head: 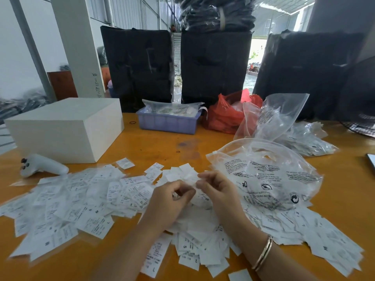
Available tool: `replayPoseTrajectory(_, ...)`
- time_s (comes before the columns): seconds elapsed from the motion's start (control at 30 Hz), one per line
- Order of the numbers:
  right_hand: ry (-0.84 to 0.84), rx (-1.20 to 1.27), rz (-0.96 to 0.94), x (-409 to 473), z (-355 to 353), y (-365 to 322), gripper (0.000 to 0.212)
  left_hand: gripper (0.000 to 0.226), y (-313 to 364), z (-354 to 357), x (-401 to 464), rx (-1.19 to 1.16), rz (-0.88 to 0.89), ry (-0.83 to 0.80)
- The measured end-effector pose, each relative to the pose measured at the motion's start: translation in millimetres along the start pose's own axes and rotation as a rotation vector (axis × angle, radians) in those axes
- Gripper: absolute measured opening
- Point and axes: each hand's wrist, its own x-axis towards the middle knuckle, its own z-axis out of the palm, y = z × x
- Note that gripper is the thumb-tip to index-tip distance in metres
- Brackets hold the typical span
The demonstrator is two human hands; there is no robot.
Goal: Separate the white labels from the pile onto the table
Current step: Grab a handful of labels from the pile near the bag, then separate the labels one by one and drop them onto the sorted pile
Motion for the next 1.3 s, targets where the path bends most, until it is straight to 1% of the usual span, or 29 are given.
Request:
replayPoseTrajectory(0.13,-0.01,-0.021,-0.002,1.1,-0.3,0.6,0.008,0.015,-2.3,-3.1,0.8,-0.055,-0.009,0.021)
replayPoseTrajectory(0.27,-0.018,-0.132,-0.037,1.0,0.6,0.3,0.018,0.005,-0.4,-3.5,1.3,-0.057,-0.006,0.014)
replayPoseTrajectory(0.37,-0.058,-0.253,-0.099,-1.0,3.4,0.7,0.023,0.013,-0.8,-3.6,1.6,-0.071,-0.01,0.005)
replayPoseTrajectory(0.43,-0.034,-0.32,-0.174,-2.6,4.1,0.9,0.026,0.014,-1.1,-4.3,2.3,-0.096,-0.046,0.061)
replayPoseTrajectory(0.47,-0.006,-0.393,-0.215,-2.6,3.7,1.3,0.026,0.011,-1.3,-5.0,3.1,-0.12,-0.074,0.103)
replayPoseTrajectory(0.53,0.019,-0.674,-0.259,-1.4,2.7,3.4,0.026,0.007,-2.2,-6.0,4.1,-0.172,-0.131,0.183)
replayPoseTrajectory(0.57,-0.01,-0.828,-0.246,-1.3,2.6,5.3,0.031,0.006,-3.0,-6.4,4.6,-0.198,-0.155,0.212)
replayPoseTrajectory(0.63,-0.122,-1.061,-0.161,-2.1,3.9,11.0,0.045,0.004,-3.7,-6.7,5.1,-0.238,-0.185,0.247)
replayPoseTrajectory(0.7,-0.194,-1.167,-0.112,-2.5,5.9,15.7,0.05,0.008,-4.2,-6.6,5.3,-0.237,-0.199,0.266)
replayPoseTrajectory(0.87,-0.159,-1.128,-0.189,1.6,5.3,14.3,0.039,0.019,-7.3,-6.5,5.8,-0.218,-0.204,0.253)
replayPoseTrajectory(0.97,-0.142,-1.081,-0.227,2.8,5.1,12.5,0.036,0.023,-7.2,-6.0,5.0,-0.203,-0.197,0.241)
replayPoseTrajectory(1.07,-0.121,-1.076,-0.231,1.2,5.3,13.2,0.04,0.021,-6.5,-5.9,5.5,-0.212,-0.211,0.246)
replayPoseTrajectory(1.17,-0.144,-1.154,-0.194,-1.3,6.2,16.5,0.046,0.018,-6.1,-5.8,5.9,-0.209,-0.212,0.251)
replayPoseTrajectory(1.3,-0.174,-1.181,-0.243,-1.1,6.8,14.7,0.041,0.012,-7.3,-4.4,5.1,-0.203,-0.187,0.248)
